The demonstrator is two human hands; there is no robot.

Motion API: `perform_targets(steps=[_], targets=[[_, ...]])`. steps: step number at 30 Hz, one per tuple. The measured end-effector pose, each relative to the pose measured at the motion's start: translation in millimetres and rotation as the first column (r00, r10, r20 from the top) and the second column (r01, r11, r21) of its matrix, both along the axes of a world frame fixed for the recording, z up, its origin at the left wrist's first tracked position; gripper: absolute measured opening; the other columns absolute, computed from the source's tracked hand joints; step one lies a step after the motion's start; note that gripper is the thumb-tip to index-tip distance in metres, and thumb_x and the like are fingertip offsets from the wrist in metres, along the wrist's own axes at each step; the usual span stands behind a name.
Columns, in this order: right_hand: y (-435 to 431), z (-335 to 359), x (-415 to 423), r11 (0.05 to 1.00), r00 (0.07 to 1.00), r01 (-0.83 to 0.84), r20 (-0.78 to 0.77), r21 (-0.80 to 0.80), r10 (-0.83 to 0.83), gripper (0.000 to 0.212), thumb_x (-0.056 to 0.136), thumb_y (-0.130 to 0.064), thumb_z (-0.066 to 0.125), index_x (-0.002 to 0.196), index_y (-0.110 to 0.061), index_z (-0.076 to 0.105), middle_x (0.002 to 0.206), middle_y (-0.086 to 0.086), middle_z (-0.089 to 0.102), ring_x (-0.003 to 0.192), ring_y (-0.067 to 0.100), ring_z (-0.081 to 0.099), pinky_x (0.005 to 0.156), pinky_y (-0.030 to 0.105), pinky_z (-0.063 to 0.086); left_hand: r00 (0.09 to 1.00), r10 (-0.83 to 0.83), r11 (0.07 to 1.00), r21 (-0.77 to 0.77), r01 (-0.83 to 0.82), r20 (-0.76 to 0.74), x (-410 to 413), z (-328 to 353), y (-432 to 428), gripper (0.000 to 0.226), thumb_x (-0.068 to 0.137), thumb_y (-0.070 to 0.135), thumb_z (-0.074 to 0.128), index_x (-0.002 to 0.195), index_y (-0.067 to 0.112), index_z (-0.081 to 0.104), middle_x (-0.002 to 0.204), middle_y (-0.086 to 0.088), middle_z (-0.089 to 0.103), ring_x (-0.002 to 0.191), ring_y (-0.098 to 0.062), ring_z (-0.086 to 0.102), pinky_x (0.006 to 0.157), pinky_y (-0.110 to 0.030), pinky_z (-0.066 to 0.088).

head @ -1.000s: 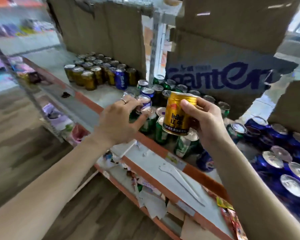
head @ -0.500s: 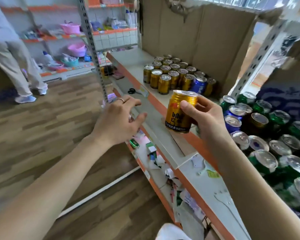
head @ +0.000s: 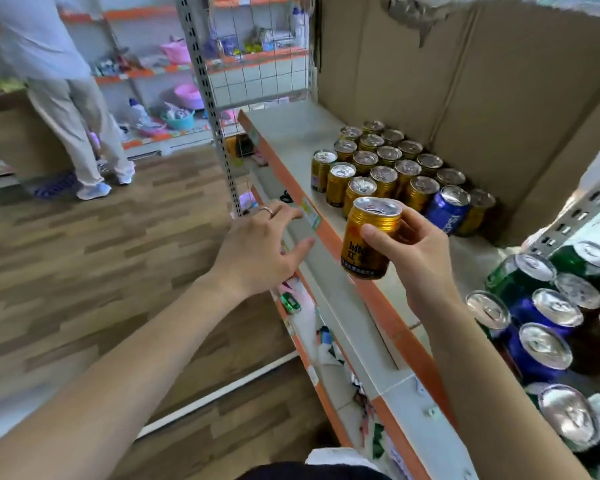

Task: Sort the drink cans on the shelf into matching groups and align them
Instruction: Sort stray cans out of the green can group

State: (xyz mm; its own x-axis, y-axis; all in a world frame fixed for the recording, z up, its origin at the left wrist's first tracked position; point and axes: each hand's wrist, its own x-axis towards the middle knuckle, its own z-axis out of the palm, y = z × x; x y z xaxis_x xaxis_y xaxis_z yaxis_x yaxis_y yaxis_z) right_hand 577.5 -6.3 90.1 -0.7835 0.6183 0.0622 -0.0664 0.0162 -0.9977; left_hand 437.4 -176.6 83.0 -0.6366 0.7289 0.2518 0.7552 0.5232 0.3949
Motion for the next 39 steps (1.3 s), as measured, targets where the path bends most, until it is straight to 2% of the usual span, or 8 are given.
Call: perform_targets(steps=[3, 8, 14, 19, 23, 26, 32, 39], targets=[[19.5, -4.5, -11.6, 0.999, 0.999, 0.038, 0.023, 0.036, -0.038, 0.052, 0.078, -0.017, 0.081, 0.126, -0.024, 0.063, 0.111, -0.011, 0.072, 0.101, -0.002, 0.067, 0.078, 0.013, 0.053, 0.999, 0.007, 1.0, -0.03, -0.008, -0.032, -11.8, -2.0, 23.1, 0.057, 0.089, 0.058, 0.044, 0.126, 0.018, 0.059, 0.125, -0.001, 0.059, 0.113, -0.02, 0.056, 0.082, -0.03, 0.044], [43.1, -17.0, -27.9, 0.987, 0.99, 0.139, 0.018, 0.081, -0.141, 0.038, 0.077, -0.013, 0.082, 0.101, -0.037, 0.065, 0.099, -0.015, 0.073, 0.094, -0.004, 0.067, 0.075, 0.011, 0.051, 0.998, -0.034, 0.998, -0.062, 0.032, -0.046, -27.2, -12.5, 58.7, 0.062, 0.087, 0.061, 0.038, 0.124, 0.017, 0.061, 0.125, -0.003, 0.06, 0.11, -0.024, 0.058, 0.09, -0.04, 0.05], [59.8, -33.5, -46.8, 0.955, 0.955, 0.296, -0.007, 0.004, -0.296, 0.059, 0.076, -0.016, 0.082, 0.13, -0.021, 0.061, 0.115, -0.01, 0.07, 0.104, -0.001, 0.065, 0.086, 0.017, 0.051, 0.994, -0.101, 0.989, -0.114, 0.096, -0.041, -47.0, -24.0, 93.2, 0.06, 0.088, 0.06, 0.041, 0.13, 0.02, 0.056, 0.131, 0.0, 0.054, 0.118, -0.023, 0.054, 0.097, -0.043, 0.047], [78.3, -47.0, -68.2, 0.926, 0.924, 0.376, 0.053, 0.037, -0.378, 0.059, 0.077, -0.021, 0.083, 0.131, -0.023, 0.059, 0.117, -0.011, 0.068, 0.107, 0.0, 0.063, 0.091, 0.02, 0.049, 0.985, -0.168, 0.982, -0.096, 0.163, -0.043, -76.8, -28.9, 124.5, 0.056, 0.088, 0.055, 0.048, 0.132, 0.02, 0.052, 0.131, 0.0, 0.053, 0.118, -0.022, 0.053, 0.094, -0.045, 0.048], [91.3, -61.2, -84.6, 0.893, 0.889, 0.437, 0.099, 0.107, -0.447, 0.056, 0.076, -0.024, 0.084, 0.126, -0.027, 0.059, 0.115, -0.012, 0.067, 0.105, 0.0, 0.062, 0.088, 0.017, 0.047, 0.969, -0.244, 0.957, -0.168, 0.235, -0.033, -101.9, -38.7, 150.8, 0.06, 0.092, 0.053, 0.052, 0.14, 0.019, 0.043, 0.139, -0.003, 0.049, 0.126, -0.025, 0.049, 0.102, -0.045, 0.044], [100.6, -70.7, -97.0, 0.867, 0.857, 0.467, 0.154, 0.171, -0.492, 0.067, 0.075, -0.023, 0.084, 0.135, -0.019, 0.055, 0.122, -0.005, 0.064, 0.11, 0.009, 0.06, 0.089, 0.015, 0.046, 0.952, -0.301, 0.933, -0.22, 0.283, -0.05, -122.8, -44.5, 170.4, 0.064, 0.092, 0.054, 0.053, 0.145, 0.021, 0.037, 0.147, -0.003, 0.041, 0.135, -0.024, 0.04, 0.107, -0.043, 0.036], [108.8, -85.5, -117.9, 0.837, 0.808, 0.495, 0.228, 0.234, -0.543, 0.072, 0.073, -0.02, 0.085, 0.137, -0.021, 0.051, 0.125, -0.006, 0.06, 0.114, 0.01, 0.058, 0.099, 0.027, 0.047, 0.897, -0.431, 0.885, -0.242, 0.398, -0.098, -159.2, -58.1, 202.7, 0.08, 0.083, 0.06, 0.06, 0.148, 0.02, 0.035, 0.154, -0.002, 0.034, 0.143, -0.023, 0.028, 0.114, -0.046, 0.024], [103.8, -112.7, -133.8, 0.807, 0.76, 0.527, 0.277, 0.268, -0.588, 0.07, 0.076, -0.011, 0.083, 0.134, -0.026, 0.046, 0.127, -0.008, 0.056, 0.119, 0.01, 0.053, 0.105, 0.027, 0.043, 0.752, -0.624, 0.766, -0.356, 0.536, -0.212, -193.4, -78.3, 224.6, 0.107, 0.071, 0.082, 0.053, 0.156, 0.028, 0.016, 0.162, -0.004, 0.023, 0.15, -0.028, 0.019, 0.116, -0.06, 0.016]])
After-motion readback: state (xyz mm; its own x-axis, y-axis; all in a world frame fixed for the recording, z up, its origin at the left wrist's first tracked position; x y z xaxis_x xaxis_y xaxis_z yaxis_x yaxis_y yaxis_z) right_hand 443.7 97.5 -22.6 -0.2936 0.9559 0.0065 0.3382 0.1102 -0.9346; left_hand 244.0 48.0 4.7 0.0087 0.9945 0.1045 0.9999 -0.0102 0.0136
